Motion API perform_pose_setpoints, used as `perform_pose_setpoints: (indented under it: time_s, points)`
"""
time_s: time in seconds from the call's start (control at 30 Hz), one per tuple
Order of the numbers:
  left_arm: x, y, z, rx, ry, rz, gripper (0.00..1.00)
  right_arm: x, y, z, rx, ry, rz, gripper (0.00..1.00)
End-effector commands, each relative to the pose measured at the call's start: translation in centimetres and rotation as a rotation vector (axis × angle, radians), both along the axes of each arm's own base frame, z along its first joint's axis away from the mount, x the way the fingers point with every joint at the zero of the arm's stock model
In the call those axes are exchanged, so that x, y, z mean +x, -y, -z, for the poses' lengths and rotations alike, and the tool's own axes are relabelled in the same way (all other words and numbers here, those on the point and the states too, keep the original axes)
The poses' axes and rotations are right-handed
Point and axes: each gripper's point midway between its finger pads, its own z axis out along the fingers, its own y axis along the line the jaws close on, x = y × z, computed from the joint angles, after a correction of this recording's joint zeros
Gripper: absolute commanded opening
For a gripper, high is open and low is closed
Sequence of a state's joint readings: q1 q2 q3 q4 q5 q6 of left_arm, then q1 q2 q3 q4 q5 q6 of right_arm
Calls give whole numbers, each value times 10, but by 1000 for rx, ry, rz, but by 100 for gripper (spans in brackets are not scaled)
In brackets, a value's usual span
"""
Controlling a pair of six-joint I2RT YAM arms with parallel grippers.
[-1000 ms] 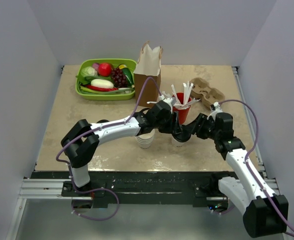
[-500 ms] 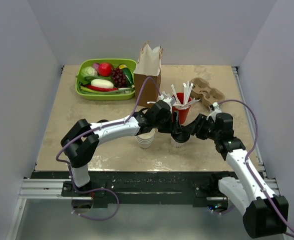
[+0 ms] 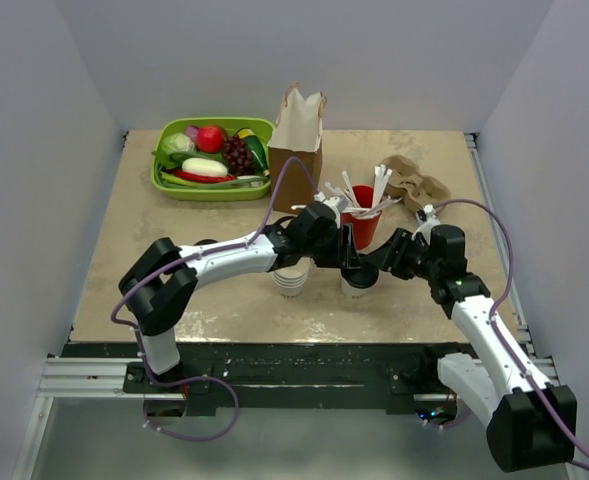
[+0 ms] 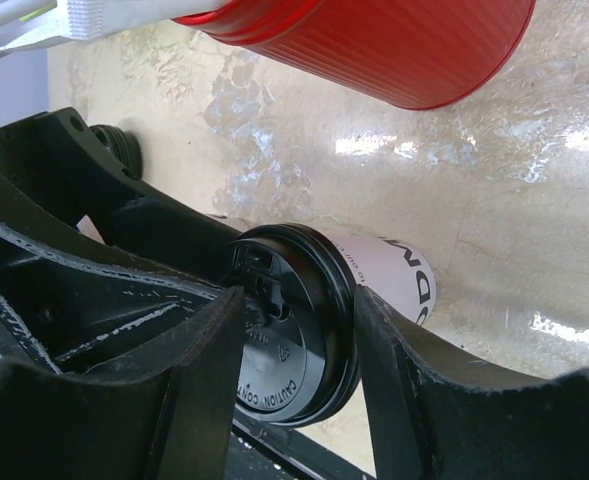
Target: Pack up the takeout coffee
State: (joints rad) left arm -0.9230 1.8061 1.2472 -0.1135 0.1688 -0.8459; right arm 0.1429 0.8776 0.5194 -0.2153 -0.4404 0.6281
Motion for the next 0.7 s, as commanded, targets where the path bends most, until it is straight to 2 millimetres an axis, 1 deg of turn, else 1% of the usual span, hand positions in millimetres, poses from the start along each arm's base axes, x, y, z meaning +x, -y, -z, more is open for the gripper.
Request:
perform_pose_setpoints:
  time_s: [0.0, 0.1, 0.13, 0.23, 0.3, 0.33, 0.37, 0.43, 0.53, 0.67]
  points:
    - [-3, -2, -12, -24, 8, -2, 53, -2, -3, 0, 17, 9, -21, 50]
    - [-5, -4, -10, -22, -1, -1, 52, -5, -3, 1, 15, 7, -21, 47]
    - [-6, -5, -7, -18, -3, 2, 51, -6, -4, 0, 18, 9, -29, 47]
    - [-8, -8, -7, -13, -7, -1, 51, -10, -3, -1, 6, 15, -41, 47]
    - [-10, -10, -7, -8, -13, 2, 55, -15, -3, 1, 0, -5, -55, 47]
    - [-11, -10, -9, -9, -11, 3, 60, -18, -5, 0, 7, -14, -68, 48]
    - [-13, -12, -7, 2, -22, 3, 61, -22, -6, 3, 5, -38, -75, 49]
    - [-14, -13, -8, 13, -31, 6, 65, -24, -4, 5, -3, -59, -73, 52]
    - [-15, -13, -9, 21, -39, 15, 67, -26, -3, 9, -18, -73, -72, 52]
    - [-20, -13, -9, 12, -59, 23, 66, -23, -7, 3, 13, -49, -83, 51]
